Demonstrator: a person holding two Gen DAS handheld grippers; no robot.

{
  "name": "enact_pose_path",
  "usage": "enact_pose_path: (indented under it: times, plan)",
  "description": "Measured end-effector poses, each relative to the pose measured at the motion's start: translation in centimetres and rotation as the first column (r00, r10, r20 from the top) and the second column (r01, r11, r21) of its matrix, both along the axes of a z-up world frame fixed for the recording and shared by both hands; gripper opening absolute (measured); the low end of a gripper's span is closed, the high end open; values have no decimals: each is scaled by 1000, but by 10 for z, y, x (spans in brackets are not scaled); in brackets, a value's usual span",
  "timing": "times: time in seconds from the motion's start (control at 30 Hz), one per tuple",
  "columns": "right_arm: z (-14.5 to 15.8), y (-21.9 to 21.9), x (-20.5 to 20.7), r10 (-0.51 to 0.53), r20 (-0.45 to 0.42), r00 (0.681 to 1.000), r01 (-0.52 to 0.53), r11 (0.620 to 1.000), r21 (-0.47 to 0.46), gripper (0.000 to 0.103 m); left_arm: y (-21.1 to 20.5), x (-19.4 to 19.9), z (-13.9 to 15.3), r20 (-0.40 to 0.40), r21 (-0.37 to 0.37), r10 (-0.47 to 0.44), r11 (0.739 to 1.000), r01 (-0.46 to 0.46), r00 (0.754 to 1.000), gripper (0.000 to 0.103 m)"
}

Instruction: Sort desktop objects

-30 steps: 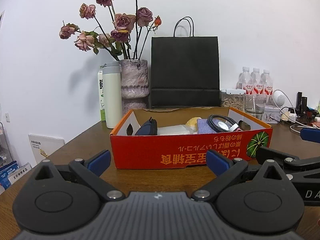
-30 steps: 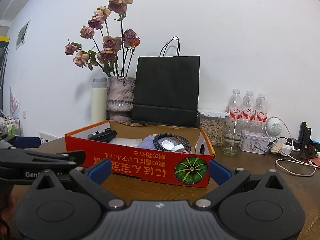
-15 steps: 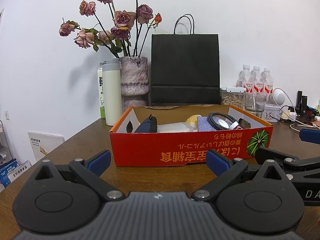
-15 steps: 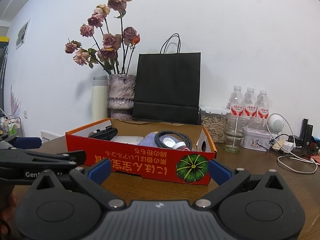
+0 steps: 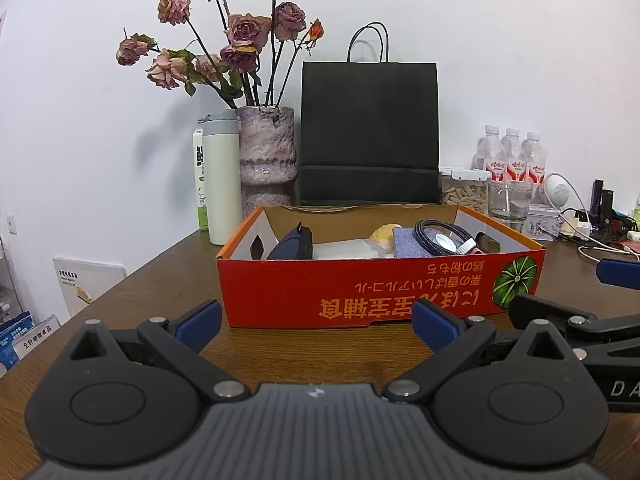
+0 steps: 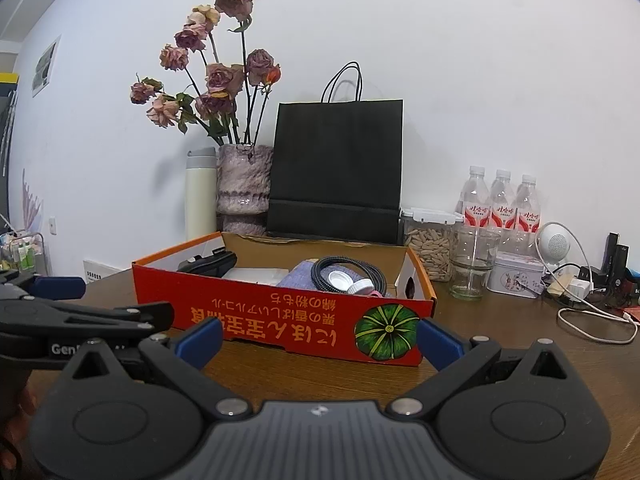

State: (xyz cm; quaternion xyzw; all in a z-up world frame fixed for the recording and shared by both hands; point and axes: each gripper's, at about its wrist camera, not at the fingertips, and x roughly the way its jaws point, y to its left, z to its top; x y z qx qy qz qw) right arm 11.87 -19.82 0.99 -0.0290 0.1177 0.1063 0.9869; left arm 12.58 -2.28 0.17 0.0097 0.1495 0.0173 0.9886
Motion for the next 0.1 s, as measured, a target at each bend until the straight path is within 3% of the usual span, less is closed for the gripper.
enact_pose_path:
  times: [0.1]
  plan:
    - [0, 0, 0, 0, -3, 1000, 0, 1000, 0, 103, 0, 1, 0, -4, -1, -2, 1000, 2, 1000, 103]
